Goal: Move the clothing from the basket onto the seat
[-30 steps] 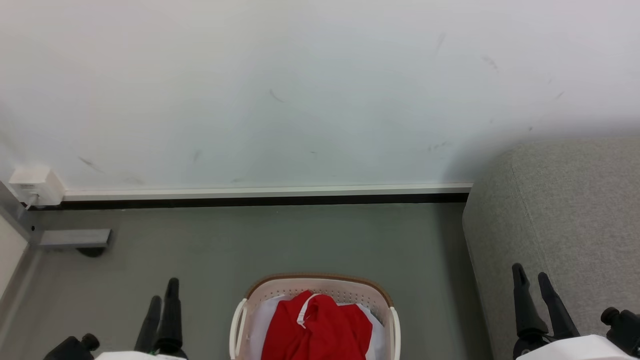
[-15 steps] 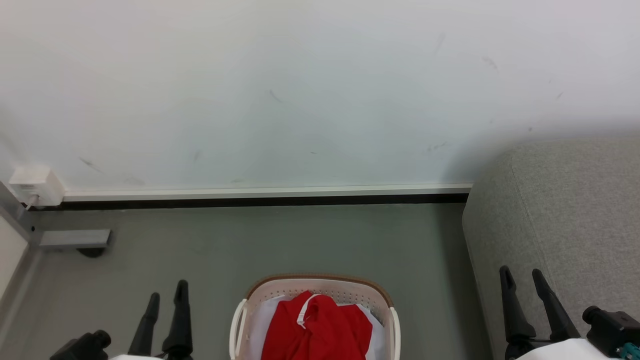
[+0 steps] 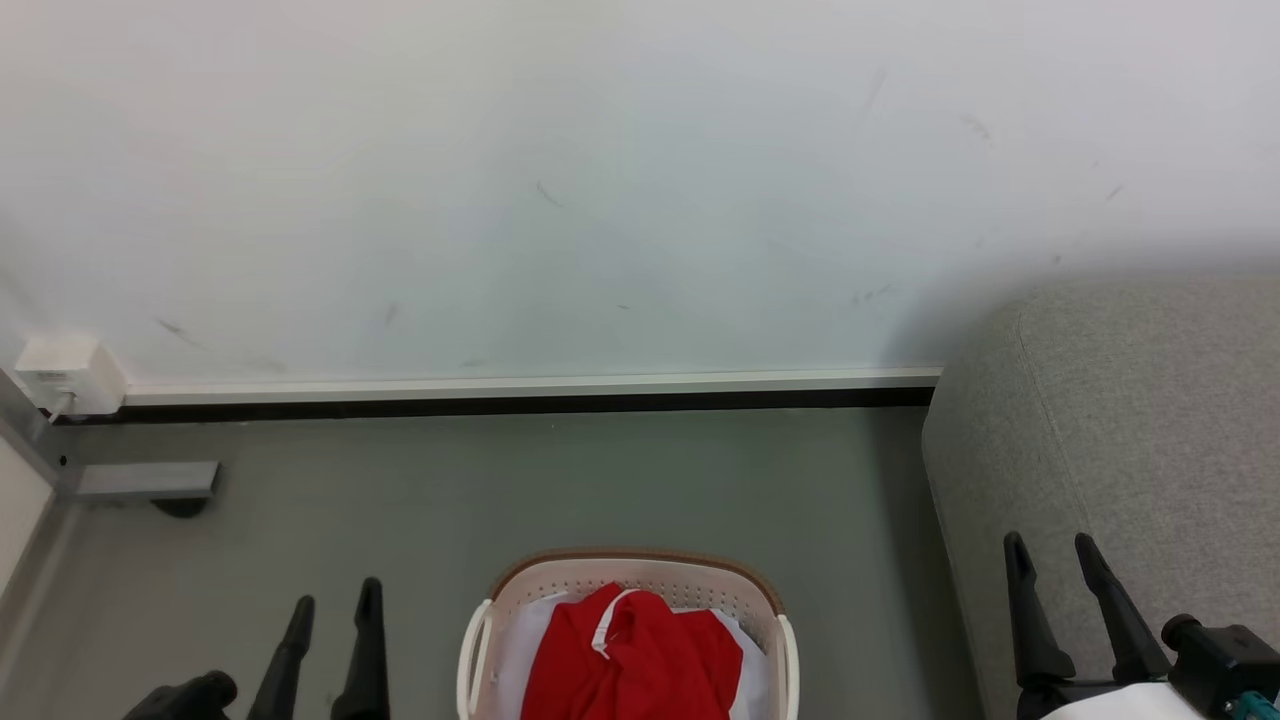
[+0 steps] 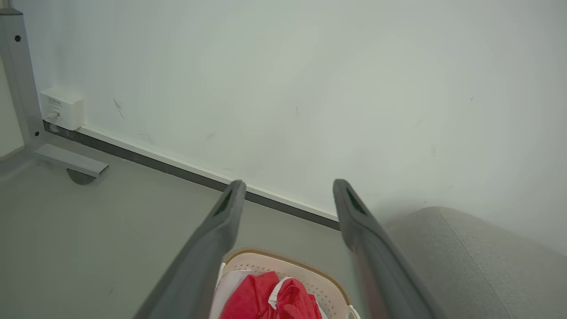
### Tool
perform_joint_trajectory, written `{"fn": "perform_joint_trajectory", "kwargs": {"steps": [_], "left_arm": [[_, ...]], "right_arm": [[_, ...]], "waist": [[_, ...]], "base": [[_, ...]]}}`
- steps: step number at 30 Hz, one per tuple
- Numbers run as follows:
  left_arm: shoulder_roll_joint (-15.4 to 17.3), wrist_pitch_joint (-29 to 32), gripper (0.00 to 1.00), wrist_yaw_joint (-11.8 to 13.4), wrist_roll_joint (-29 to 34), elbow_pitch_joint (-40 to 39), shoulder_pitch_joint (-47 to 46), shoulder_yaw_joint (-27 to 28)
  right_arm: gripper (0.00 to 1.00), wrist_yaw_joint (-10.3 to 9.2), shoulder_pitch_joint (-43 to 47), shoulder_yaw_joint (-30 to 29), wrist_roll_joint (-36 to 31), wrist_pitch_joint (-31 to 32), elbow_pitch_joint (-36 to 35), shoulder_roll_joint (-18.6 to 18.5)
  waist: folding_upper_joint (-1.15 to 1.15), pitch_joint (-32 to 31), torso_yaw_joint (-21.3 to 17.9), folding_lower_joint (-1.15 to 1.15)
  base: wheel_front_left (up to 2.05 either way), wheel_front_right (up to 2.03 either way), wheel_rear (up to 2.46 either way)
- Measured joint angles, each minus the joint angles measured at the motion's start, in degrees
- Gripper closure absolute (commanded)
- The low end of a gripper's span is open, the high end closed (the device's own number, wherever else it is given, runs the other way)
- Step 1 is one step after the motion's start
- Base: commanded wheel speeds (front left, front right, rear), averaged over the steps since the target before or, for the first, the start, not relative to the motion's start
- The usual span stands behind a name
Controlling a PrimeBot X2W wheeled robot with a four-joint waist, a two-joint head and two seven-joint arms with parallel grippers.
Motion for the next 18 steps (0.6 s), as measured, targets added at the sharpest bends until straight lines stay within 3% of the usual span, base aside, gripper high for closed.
{"fn": "perform_joint_trajectory", "kwargs": {"steps": [18], "left_arm": [[0.8, -2.4, 0.0, -0.8, 9.6, -0.5, 0.5, -0.1]], "right_arm": [[0.0, 0.0, 0.7, -0.6, -4.8, -2.5, 0.9, -0.2]], "waist": [[0.0, 0.3, 0.1, 0.0]], "base": [[0.0, 0.0, 0.0]]}}
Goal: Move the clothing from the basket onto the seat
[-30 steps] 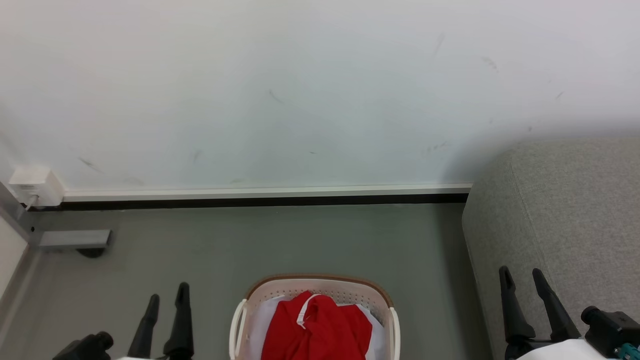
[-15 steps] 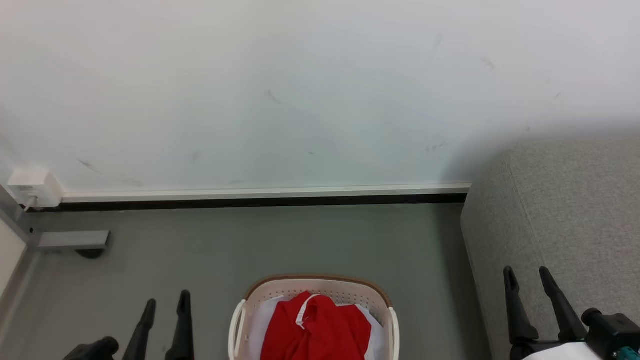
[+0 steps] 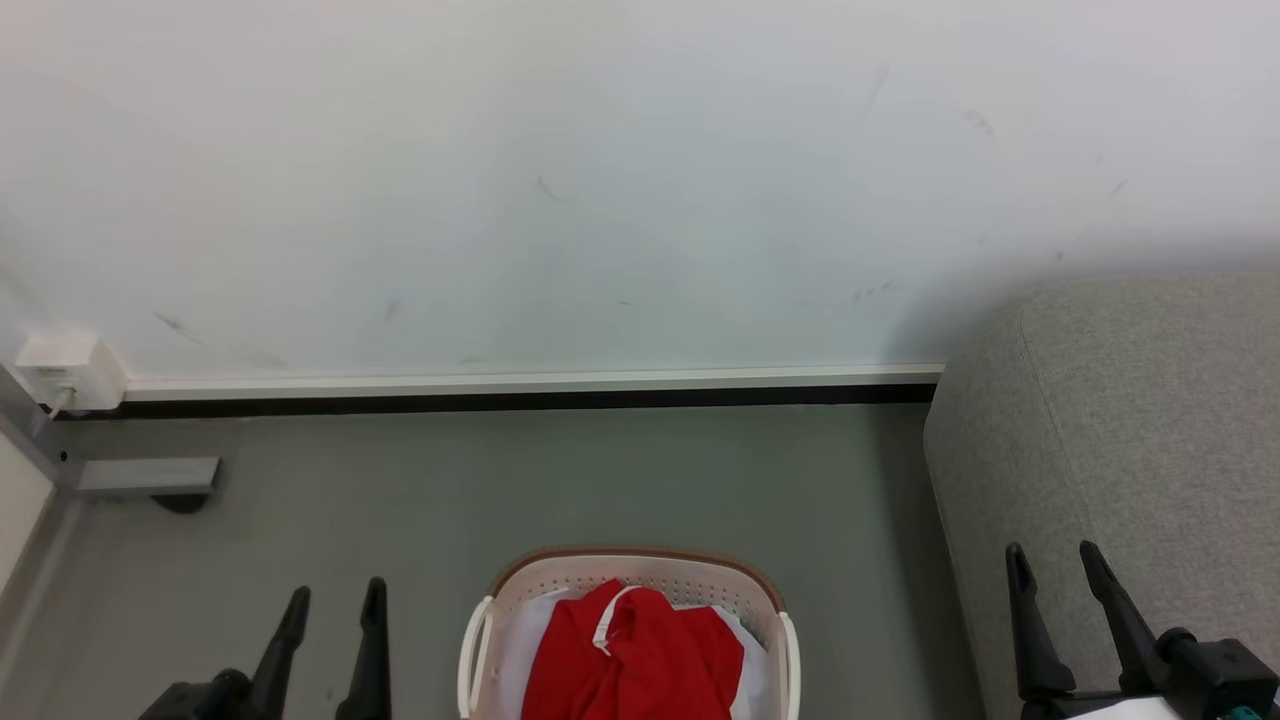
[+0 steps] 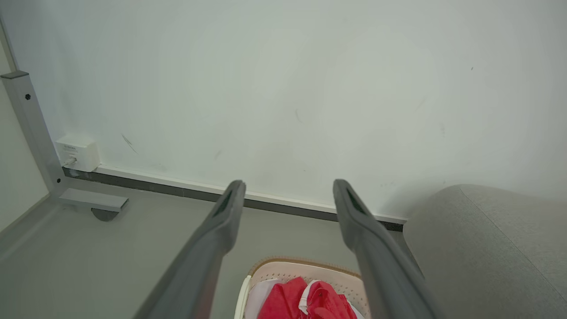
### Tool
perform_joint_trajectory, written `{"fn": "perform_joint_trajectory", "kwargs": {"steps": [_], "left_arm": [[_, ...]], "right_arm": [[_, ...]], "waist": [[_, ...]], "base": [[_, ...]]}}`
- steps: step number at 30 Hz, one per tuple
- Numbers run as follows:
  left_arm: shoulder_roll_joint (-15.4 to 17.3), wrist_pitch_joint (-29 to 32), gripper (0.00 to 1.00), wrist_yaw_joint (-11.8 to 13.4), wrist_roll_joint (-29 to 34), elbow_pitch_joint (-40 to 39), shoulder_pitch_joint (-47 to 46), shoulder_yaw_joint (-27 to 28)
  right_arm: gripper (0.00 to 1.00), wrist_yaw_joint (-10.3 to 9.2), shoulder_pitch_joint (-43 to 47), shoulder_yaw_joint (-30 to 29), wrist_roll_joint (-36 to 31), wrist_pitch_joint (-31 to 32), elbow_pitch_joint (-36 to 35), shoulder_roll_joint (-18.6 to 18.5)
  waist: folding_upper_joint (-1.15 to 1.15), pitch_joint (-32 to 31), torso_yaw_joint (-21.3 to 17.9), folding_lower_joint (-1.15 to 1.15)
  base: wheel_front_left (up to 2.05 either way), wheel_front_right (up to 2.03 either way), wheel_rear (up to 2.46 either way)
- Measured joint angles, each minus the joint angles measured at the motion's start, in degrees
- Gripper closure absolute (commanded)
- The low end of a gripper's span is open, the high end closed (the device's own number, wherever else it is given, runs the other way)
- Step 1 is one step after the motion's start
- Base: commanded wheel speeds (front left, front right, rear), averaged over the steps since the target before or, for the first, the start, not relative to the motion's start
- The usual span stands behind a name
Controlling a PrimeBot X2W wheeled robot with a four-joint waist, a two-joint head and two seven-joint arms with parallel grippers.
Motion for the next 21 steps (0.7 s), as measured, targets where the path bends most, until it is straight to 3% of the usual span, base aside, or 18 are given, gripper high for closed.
{"fn": "perform_joint_trajectory", "kwargs": {"steps": [21], "left_arm": [[-0.1, -2.2, 0.0, -0.8, 8.5, -0.2, 0.3, 1.6]], "right_arm": [[0.0, 0.0, 0.1, -0.6, -5.0, -2.2, 1.5, -0.2]], "waist": [[0.0, -0.4, -0.4, 0.0]], "base": [[0.0, 0.0, 0.0]]}}
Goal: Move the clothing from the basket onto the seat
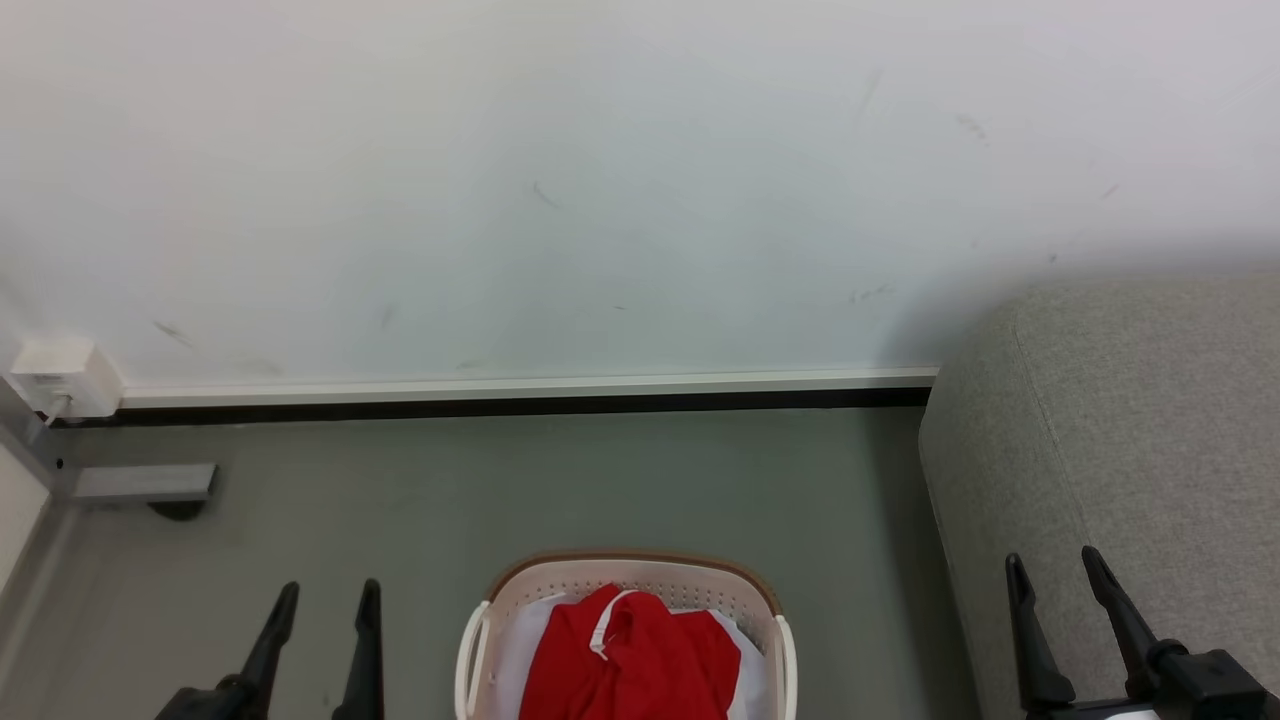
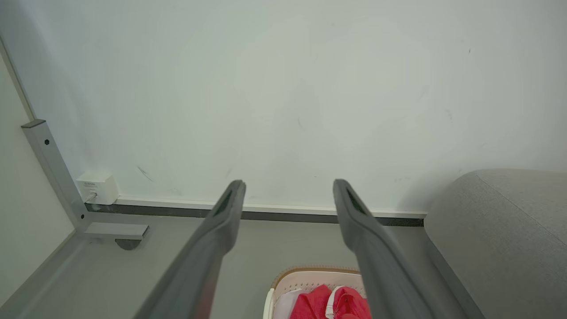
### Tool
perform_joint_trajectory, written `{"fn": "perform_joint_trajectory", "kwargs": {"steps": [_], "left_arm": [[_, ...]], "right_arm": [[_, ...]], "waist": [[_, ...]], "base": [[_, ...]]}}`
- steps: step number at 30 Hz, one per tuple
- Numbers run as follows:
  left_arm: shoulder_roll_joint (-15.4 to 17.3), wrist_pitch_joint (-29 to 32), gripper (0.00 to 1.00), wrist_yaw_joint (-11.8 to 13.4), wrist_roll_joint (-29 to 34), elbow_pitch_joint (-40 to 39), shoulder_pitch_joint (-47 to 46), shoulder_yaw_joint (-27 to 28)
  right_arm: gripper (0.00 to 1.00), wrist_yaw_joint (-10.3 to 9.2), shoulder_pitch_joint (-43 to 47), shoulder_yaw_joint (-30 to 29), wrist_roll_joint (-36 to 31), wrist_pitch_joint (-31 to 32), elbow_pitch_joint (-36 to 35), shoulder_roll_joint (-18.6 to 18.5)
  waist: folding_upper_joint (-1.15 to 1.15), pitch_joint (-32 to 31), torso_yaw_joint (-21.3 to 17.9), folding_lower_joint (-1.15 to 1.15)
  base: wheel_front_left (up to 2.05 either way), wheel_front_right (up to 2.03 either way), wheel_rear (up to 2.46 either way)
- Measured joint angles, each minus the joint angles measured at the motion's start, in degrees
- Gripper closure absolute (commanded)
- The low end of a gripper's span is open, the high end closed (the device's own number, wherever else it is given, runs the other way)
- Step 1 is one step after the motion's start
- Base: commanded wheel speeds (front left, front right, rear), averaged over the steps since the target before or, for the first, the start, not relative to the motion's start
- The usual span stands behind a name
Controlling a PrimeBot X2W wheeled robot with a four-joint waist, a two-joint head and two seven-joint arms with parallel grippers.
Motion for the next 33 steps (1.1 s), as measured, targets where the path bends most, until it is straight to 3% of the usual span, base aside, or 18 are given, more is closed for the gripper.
{"fn": "perform_joint_trajectory", "kwargs": {"steps": [11, 33], "left_arm": [[-0.3, -1.3, 0.0, -0.4, 4.2, 0.0, 0.7, 0.4], [-0.6, -1.3, 0.0, -0.9, 4.4, 1.0, -0.3, 0.8]], "right_arm": [[0.0, 0.0, 0.1, 0.4, -4.6, -1.3, 0.0, -0.1], [0.0, 0.0, -1.4, 0.3, -4.2, -1.3, -0.8, -0.2]], "waist": [[0.0, 0.0, -0.1, 0.0], [0.0, 2.5, -1.7, 0.0]], "base": [[0.0, 0.0, 0.0], [0.0, 0.0, 0.0]]}}
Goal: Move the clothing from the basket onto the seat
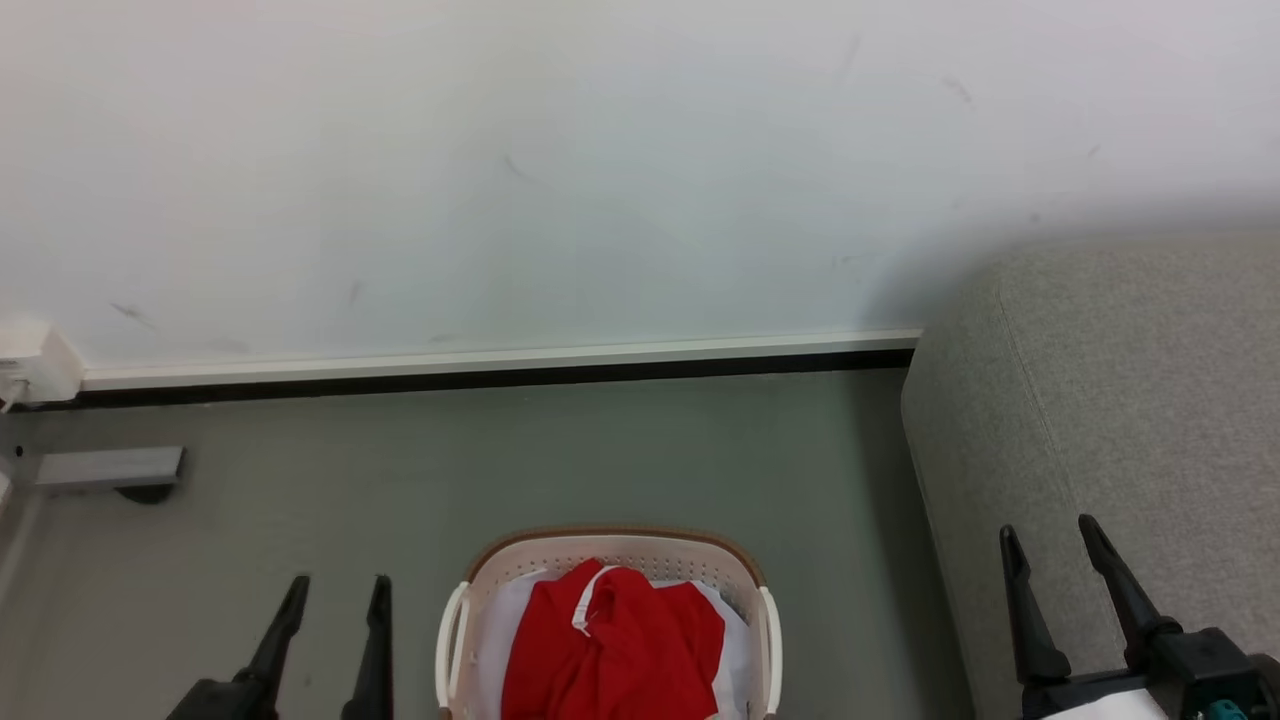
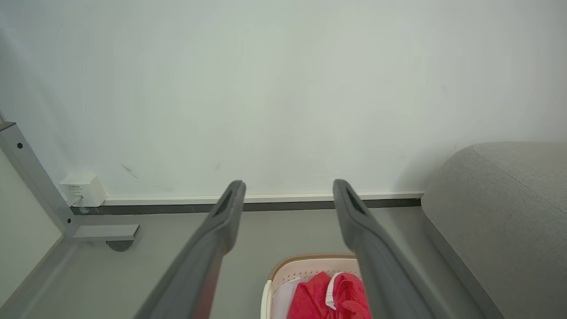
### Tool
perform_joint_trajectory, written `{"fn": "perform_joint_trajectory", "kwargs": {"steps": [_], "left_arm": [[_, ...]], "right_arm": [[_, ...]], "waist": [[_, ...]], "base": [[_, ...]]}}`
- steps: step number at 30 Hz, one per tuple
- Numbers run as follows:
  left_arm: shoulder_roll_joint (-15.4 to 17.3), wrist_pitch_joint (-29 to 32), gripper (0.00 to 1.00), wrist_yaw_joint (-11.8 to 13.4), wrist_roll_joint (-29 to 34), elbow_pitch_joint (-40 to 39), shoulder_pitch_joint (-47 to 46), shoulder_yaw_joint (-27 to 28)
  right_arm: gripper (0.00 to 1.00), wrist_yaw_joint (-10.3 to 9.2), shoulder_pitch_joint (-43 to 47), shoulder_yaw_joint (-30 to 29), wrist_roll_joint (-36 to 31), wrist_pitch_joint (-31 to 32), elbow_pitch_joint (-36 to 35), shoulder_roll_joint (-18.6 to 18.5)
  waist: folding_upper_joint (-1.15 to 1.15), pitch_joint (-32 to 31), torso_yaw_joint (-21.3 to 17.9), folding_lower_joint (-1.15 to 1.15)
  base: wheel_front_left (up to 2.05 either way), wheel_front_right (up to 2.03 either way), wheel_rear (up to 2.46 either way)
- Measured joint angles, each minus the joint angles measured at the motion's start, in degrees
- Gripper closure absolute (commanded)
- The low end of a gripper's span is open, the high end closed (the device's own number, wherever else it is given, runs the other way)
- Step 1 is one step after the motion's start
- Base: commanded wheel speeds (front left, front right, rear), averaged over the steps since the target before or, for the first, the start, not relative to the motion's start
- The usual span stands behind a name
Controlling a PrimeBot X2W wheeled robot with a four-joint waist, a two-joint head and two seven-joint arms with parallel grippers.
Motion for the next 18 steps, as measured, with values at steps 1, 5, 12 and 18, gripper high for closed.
{"fn": "perform_joint_trajectory", "kwargs": {"steps": [1, 5, 12, 18], "left_arm": [[0.0, 0.0, 0.0, 0.0, 0.0, 0.1, -0.4, -0.3], [0.0, 0.0, 0.0, -0.1, 0.0, 1.1, -2.7, -1.6], [0.3, 0.0, 0.0, -0.2, 0.7, 6.6, -10.1, -4.9], [0.8, 2.6, 0.0, -0.3, 2.6, 14.4, -20.0, -8.7]], "right_arm": [[0.0, 0.0, -0.3, 0.0, 0.0, -0.1, -0.2, 0.0], [0.0, 0.0, -1.5, 0.0, 0.0, -0.1, -1.2, 0.0], [0.0, 0.0, -5.9, 0.8, 0.0, -0.1, -3.8, 0.0], [0.0, 0.0, -10.3, 1.6, 0.0, -0.1, -6.4, -0.1]], "waist": [[0.0, 0.4, -0.2, 0.0], [0.0, 2.4, -1.1, 0.0], [0.0, 8.0, -2.7, 0.0], [0.0, 14.7, -4.2, 0.01]], "base": [[0.0, 0.0, 0.0], [0.0, 0.0, 0.0], [0.0, 0.0, 0.0], [0.0, 0.0, 0.0]]}}
